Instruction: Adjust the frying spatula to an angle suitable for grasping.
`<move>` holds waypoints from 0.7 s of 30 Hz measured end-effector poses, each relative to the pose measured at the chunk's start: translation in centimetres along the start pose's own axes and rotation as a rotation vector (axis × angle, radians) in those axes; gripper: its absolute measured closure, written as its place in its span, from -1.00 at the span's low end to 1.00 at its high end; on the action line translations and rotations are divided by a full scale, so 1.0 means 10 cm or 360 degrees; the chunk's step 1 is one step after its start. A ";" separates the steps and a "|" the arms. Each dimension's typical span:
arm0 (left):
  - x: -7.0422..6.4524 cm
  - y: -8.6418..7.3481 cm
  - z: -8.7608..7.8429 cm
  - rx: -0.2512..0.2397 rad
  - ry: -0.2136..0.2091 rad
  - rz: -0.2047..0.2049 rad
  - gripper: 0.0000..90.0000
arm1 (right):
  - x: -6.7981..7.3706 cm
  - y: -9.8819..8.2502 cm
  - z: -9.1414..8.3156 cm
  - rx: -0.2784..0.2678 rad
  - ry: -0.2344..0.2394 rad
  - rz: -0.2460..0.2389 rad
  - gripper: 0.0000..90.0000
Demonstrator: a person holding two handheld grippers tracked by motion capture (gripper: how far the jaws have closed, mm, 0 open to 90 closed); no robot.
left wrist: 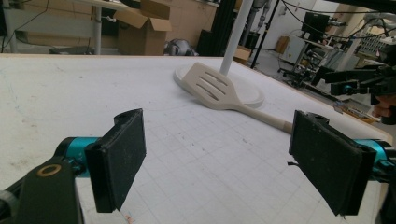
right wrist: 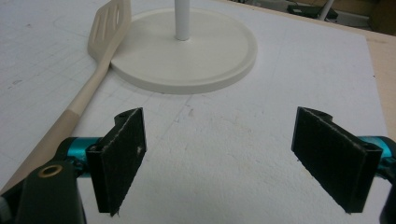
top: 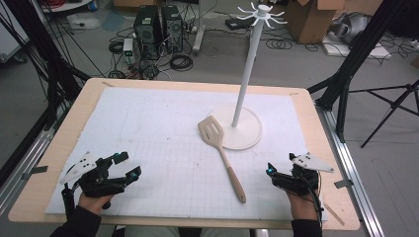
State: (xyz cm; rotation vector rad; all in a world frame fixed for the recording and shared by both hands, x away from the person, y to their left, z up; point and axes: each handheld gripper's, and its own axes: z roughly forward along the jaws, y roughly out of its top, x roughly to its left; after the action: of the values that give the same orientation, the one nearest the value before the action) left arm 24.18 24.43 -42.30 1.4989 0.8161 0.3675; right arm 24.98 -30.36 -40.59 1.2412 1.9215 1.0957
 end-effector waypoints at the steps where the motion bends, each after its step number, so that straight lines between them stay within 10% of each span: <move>1: 0.00 0.00 0.00 0.0000 0.0000 0.0000 -0.58 | -0.01 0.00 0.00 0.0001 0.0001 0.0006 -0.63; 13: -0.04 0.00 -0.04 0.0021 -0.0002 0.0023 -0.57 | 0.04 0.03 0.02 -0.0016 0.0005 0.0003 -0.63; 21: -0.02 -0.01 -0.02 0.0046 0.0002 0.0015 -0.57 | 0.31 0.12 0.14 0.0008 0.0161 -0.0089 -0.63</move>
State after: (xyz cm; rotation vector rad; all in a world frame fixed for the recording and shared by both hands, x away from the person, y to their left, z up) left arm 23.88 24.46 -42.36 1.5298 0.8187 0.3650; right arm 25.48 -26.78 -40.37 1.1473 2.0226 1.1447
